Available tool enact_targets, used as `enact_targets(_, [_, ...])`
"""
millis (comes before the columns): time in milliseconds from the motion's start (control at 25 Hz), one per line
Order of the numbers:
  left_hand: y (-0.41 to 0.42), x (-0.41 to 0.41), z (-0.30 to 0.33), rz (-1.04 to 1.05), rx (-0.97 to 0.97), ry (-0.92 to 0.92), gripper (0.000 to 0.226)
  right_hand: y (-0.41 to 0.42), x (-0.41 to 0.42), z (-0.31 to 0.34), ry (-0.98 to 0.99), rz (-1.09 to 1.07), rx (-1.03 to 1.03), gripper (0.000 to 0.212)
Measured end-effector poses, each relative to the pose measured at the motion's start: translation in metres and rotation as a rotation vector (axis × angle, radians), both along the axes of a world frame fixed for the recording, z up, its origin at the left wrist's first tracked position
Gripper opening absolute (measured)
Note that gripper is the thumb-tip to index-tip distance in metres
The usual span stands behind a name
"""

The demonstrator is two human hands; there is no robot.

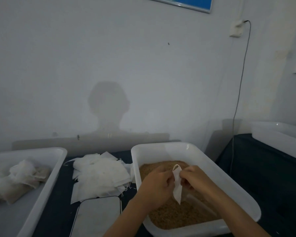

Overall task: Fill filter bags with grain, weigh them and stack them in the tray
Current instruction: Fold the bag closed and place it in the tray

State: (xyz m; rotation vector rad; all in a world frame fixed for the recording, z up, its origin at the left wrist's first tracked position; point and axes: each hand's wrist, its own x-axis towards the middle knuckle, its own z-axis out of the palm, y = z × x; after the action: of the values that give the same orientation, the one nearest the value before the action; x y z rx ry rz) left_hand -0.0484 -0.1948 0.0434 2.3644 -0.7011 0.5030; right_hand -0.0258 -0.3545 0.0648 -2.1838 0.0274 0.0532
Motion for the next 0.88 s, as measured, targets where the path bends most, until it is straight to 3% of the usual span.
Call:
enact_targets(160, [-0.011, 0.004, -0.017, 0.058, 0.127, 0.001, 0.017, -0.02, 0.006, -0.012, 0.116, 0.011, 0.011, 0.034])
enact_targets(360, [-0.013, 0.003, -0.021, 0.208, 0.124, -0.124, 0.018, -0.038, 0.01, -0.043, 0.107, 0.173, -0.567, 0.018])
enact_targets(480, [-0.013, 0.001, -0.018, 0.199, 0.147, -0.206, 0.025, -0.034, 0.014, -0.048, 0.096, 0.18, -0.775, 0.02])
enact_targets(720, [-0.011, 0.003, -0.026, 0.311, 0.269, 0.008, 0.034, -0.039, 0.013, -0.02, 0.038, 0.208, -0.782, 0.028])
enact_targets(880, [-0.013, 0.001, -0.029, 0.335, 0.285, 0.057, 0.036, -0.05, 0.019, 0.016, 0.109, 0.209, -1.042, 0.011])
